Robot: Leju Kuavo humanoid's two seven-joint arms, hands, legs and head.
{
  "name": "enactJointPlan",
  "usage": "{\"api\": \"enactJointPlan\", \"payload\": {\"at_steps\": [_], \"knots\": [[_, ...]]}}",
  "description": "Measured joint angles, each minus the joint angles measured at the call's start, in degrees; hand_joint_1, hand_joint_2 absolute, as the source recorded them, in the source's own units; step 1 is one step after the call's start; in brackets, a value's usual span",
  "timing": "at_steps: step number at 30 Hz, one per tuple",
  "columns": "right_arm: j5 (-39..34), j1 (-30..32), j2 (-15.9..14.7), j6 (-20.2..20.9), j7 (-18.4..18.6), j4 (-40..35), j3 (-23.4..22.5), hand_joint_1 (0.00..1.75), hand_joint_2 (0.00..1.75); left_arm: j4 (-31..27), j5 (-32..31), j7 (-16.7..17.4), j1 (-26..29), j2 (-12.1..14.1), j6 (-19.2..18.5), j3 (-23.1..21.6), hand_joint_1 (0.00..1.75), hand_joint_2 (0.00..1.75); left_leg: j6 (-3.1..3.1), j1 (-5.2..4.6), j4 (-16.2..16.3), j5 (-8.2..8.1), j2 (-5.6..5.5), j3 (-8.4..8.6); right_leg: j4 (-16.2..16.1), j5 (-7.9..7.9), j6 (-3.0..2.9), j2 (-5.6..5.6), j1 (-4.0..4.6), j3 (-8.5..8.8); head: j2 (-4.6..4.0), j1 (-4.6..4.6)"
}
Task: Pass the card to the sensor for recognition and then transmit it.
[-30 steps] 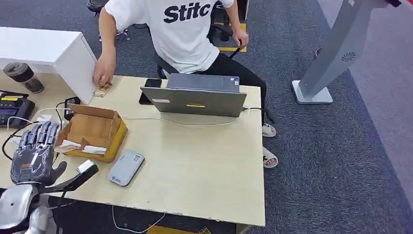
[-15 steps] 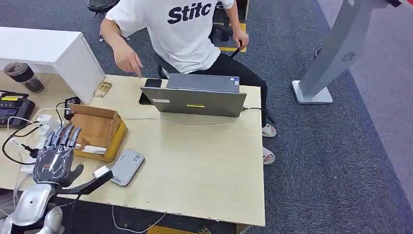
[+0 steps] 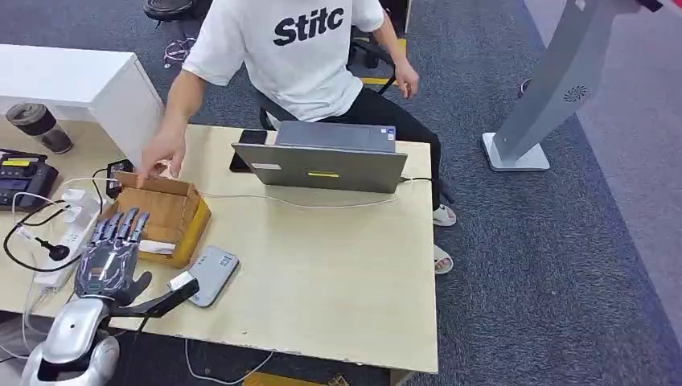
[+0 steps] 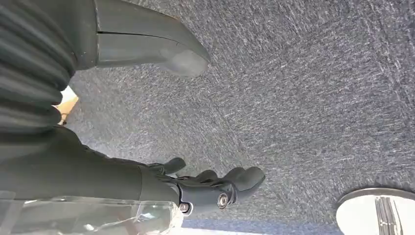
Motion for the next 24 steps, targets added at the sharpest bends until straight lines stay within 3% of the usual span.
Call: {"api": "enactJointPlan", "payload": {"at_steps": [12,21,24], "knots": [[0.1,-0.1,-0.3,0.0,0.0,0.4,0.0,0.0,1.75,3.7,0.0,-0.2,-2.1,-0.1,-0.1,0.0,0.0,1.75,0.0,0.0,0.0,0.0,-0.01,-0.01,0.0,0.0,0.0,0.0,0.0,0.01,0.0,0.0],[1.0,-0.1,-0.5,0.2,-0.1,0.5,0.0,0.0,1.75,8.1,0.0,-1.2,-4.2,-0.6,0.5,4.2,0.0,1.75,0.0,0.0,0.0,0.0,0.0,0.0,0.0,0.0,0.0,0.0,0.0,0.01,0.0,0.0],[1.0,-0.2,-0.5,0.2,-0.2,0.5,0.0,0.0,1.75,8.9,0.0,-2.0,-4.4,-0.7,0.6,5.1,0.09,1.75,0.0,0.0,0.0,0.0,0.0,-0.01,0.0,0.0,0.0,0.0,0.0,0.01,0.0,0.02]]}}
